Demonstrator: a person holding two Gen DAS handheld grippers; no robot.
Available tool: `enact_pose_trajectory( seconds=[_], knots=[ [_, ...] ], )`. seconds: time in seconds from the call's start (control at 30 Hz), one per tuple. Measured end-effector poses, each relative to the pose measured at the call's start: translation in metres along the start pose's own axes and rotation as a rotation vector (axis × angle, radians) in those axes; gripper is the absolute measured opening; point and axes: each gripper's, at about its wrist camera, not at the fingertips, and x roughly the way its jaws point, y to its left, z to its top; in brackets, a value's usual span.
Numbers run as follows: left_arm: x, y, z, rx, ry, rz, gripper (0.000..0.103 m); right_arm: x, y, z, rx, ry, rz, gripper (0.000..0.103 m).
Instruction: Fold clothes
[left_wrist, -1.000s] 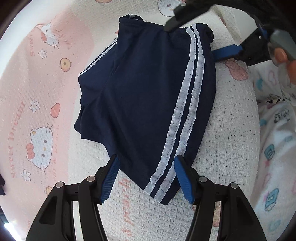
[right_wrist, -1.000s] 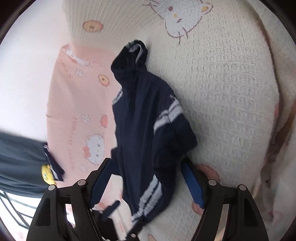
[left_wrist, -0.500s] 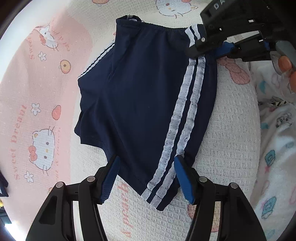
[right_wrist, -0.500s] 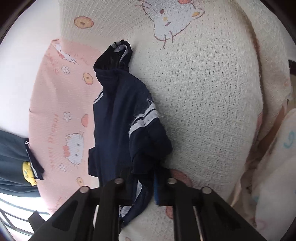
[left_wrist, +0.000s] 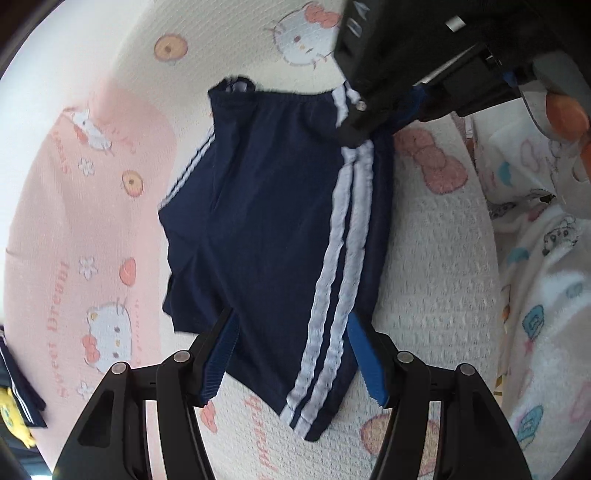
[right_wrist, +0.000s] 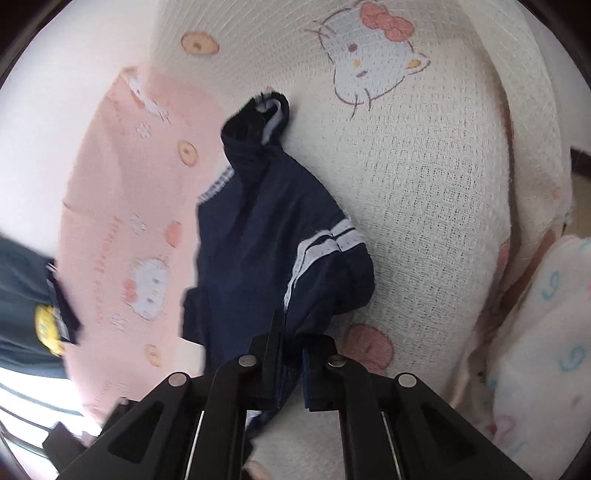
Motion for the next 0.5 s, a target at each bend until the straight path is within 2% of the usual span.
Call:
enact_pose_trajectory(
  seconds=[0.07,0.13,0.23,0.37,0.5],
  knots=[
    [0.0,-0.002,0.007,0.02,-0.023,0.014,0.058,-0.008,-0.007,0.004,0.044,-0.008,0.058,0.004],
    [0.002,-0.003,0.014,0.024,-0.035,0.02,0.058,-0.007,-0.002,0.007,0.032,-0.006,0.082,0.004],
    [0.006,0.001,0.024,-0.036,-0.03,-0.02,0.058,-0.002,0.003,0.012,0.005,0.005,0.055,0.004],
    [0.018,0.01,0.034,-0.142,0.002,-0.071,0.058,0.002,-0.003,0.016,0.035,0.016,0.076,0.004],
    [0.025,0.013,0.041,-0.157,-0.004,-0.069,0.058,-0.003,-0.006,0.018,0.033,0.016,0.124,0.005]
  ],
)
